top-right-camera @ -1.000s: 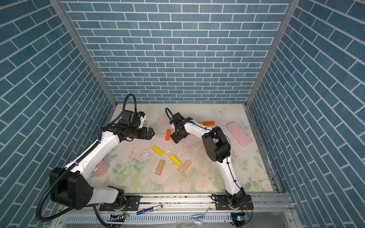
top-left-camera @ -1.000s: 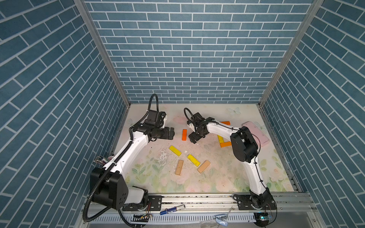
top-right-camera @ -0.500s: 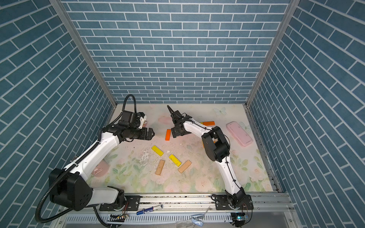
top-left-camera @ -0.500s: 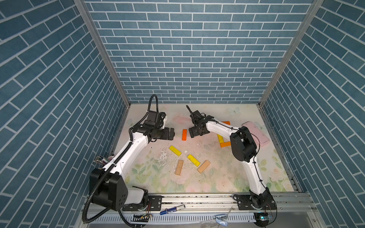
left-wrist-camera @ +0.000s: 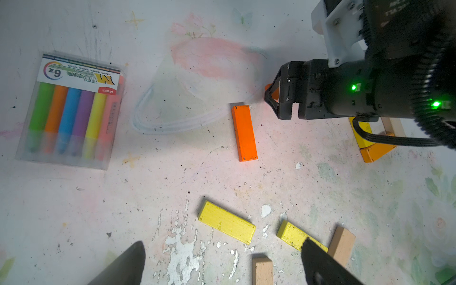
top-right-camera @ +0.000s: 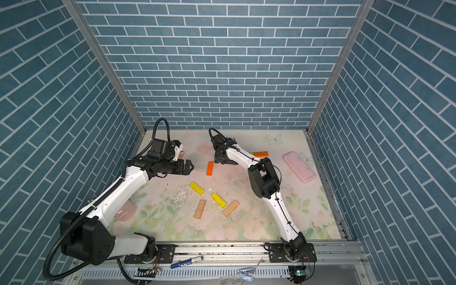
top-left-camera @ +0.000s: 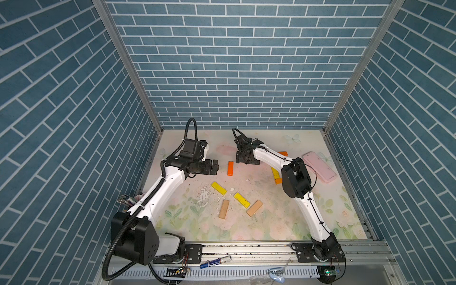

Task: Assemble the number 6 with building blocks
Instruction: Place the building block at the center of the board.

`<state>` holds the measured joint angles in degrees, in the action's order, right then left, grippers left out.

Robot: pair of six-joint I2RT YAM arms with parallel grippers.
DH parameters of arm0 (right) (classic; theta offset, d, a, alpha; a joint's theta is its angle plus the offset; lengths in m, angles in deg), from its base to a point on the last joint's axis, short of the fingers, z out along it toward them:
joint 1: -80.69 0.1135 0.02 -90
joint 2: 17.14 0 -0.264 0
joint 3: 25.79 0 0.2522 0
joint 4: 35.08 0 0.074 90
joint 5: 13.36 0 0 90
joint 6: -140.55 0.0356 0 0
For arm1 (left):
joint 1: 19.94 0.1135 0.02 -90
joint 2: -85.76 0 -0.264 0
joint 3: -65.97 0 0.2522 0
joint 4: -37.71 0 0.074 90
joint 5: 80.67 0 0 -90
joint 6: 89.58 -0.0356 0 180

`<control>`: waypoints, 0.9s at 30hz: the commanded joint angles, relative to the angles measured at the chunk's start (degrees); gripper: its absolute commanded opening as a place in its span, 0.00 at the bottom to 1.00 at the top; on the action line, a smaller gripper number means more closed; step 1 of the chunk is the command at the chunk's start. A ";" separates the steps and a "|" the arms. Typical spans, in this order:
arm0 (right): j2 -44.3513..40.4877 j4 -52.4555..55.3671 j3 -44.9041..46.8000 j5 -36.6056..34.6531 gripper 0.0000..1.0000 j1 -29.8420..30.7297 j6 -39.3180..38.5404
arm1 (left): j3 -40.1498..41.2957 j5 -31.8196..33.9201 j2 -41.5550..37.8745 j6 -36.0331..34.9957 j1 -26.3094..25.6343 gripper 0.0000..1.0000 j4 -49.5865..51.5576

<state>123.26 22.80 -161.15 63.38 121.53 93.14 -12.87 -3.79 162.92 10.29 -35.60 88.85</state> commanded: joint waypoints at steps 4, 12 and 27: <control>2.76 3.41 -2.32 1.85 0.90 -0.05 4.18 | 0.58 0.70 -0.92 0.53 0.46 0.99 -0.06; 0.87 4.13 -2.46 4.91 0.98 0.12 1.49 | 0.63 2.29 -0.36 0.68 0.46 0.99 0.14; -25.75 -8.36 18.48 8.10 0.96 -1.58 3.19 | -0.57 5.80 1.54 4.79 0.24 0.96 2.77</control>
<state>104.20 17.88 -146.79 71.47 121.14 94.23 -12.78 0.93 163.56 12.67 -35.58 89.97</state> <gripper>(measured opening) 0.971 0.961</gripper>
